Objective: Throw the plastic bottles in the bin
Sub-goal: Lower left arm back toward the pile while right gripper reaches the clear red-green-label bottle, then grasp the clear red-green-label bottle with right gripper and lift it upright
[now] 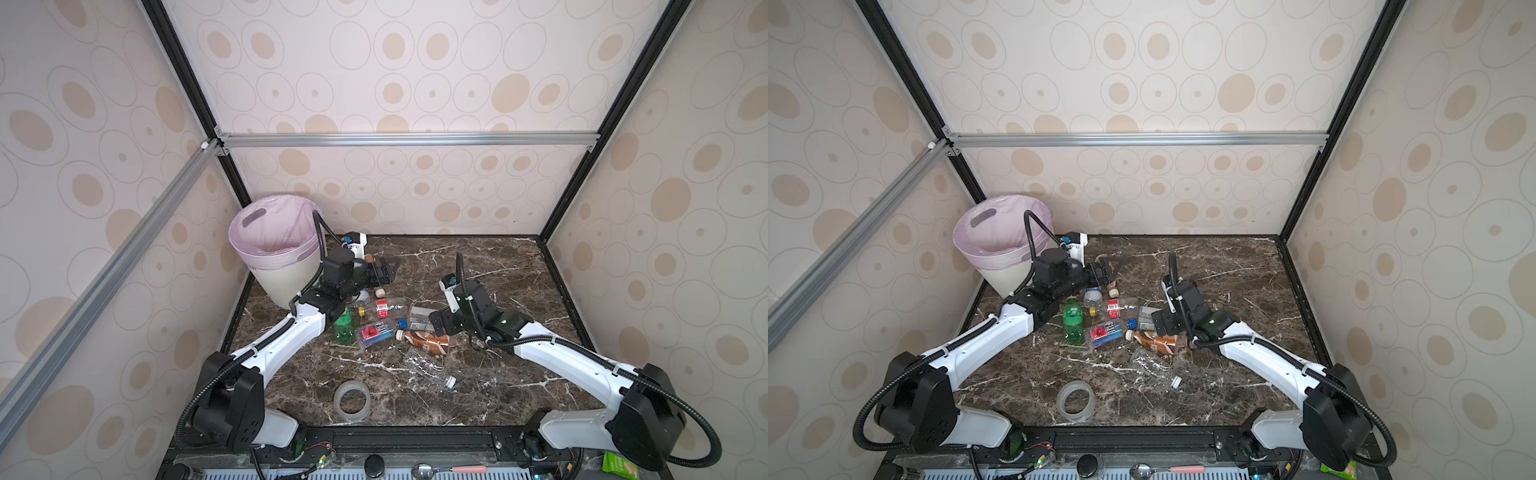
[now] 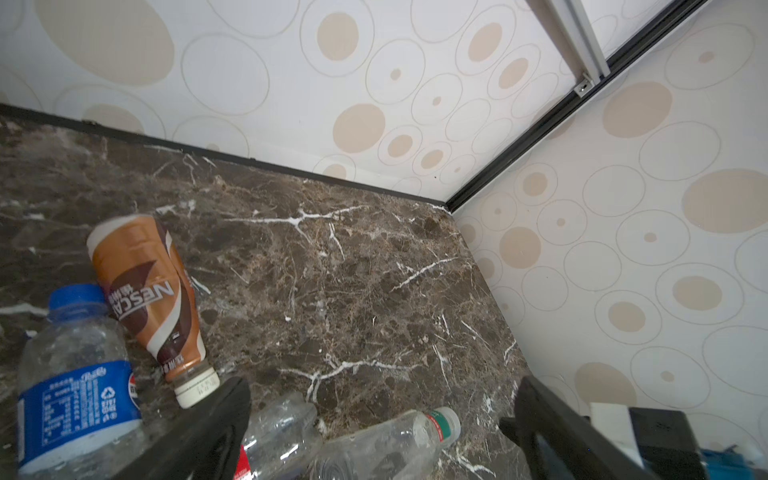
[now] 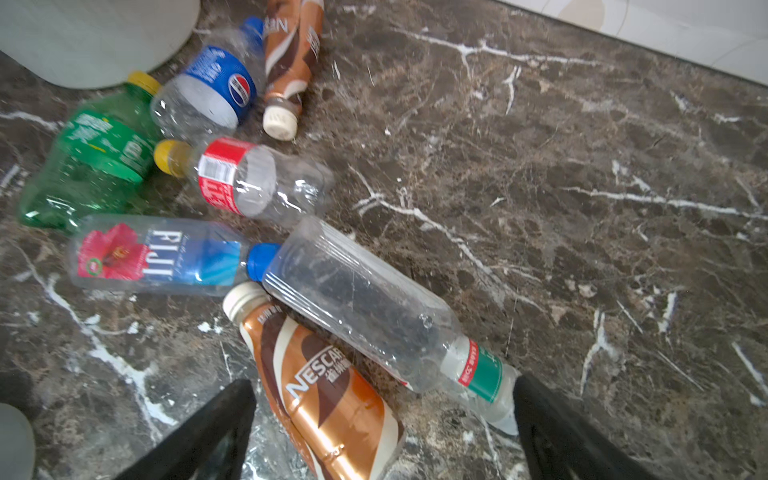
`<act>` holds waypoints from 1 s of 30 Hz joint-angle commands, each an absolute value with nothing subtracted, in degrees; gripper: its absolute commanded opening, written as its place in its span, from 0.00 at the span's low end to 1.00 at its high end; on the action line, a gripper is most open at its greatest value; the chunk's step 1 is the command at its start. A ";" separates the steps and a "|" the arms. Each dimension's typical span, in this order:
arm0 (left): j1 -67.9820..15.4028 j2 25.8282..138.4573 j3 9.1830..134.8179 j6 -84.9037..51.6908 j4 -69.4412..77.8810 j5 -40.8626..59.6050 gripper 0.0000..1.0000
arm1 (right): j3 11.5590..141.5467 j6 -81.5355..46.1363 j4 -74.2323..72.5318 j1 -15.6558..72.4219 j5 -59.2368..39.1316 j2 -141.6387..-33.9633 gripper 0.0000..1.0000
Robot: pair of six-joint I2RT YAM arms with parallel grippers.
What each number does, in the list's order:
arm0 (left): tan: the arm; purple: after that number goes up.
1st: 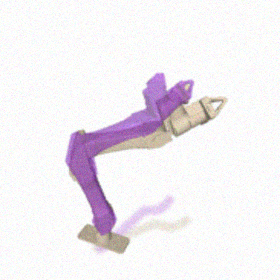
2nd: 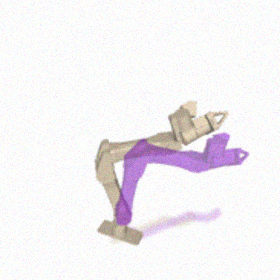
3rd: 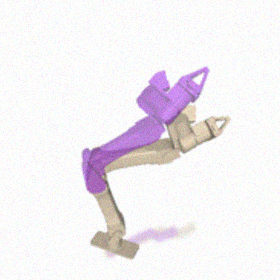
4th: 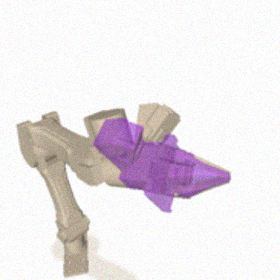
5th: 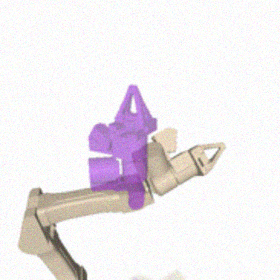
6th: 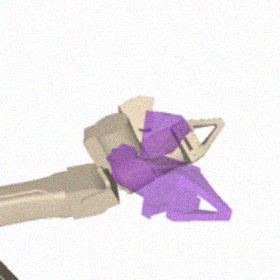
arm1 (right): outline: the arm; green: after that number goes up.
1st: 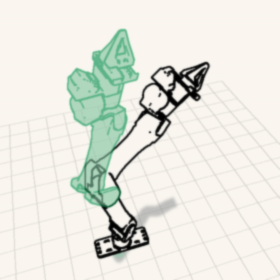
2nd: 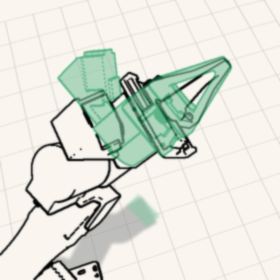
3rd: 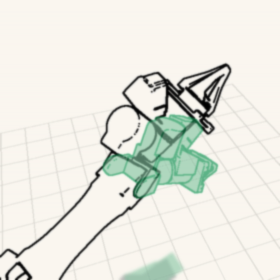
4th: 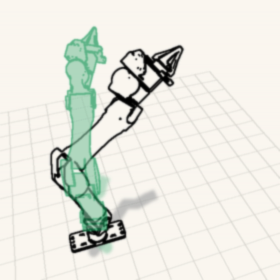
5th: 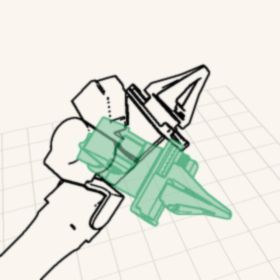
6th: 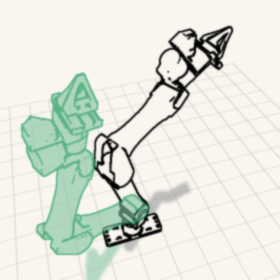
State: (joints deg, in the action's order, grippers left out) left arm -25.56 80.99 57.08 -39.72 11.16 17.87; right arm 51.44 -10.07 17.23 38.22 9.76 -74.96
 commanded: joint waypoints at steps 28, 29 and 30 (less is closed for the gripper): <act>-27.93 83.89 56.24 -43.66 15.74 19.74 0.99 | 55.31 -14.18 14.68 31.62 10.52 -94.11 1.00; -28.03 84.13 56.34 -43.68 15.82 19.77 0.99 | 55.33 -14.34 14.70 31.10 10.38 -94.21 1.00; -28.16 84.46 56.50 -43.80 15.74 19.78 0.99 | 55.43 -14.63 14.75 30.62 10.24 -94.37 1.00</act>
State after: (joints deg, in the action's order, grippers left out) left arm -27.40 83.61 54.83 -42.74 14.26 19.29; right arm 54.13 -13.02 14.81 31.73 11.25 -93.43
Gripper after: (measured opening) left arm 0.992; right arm 0.997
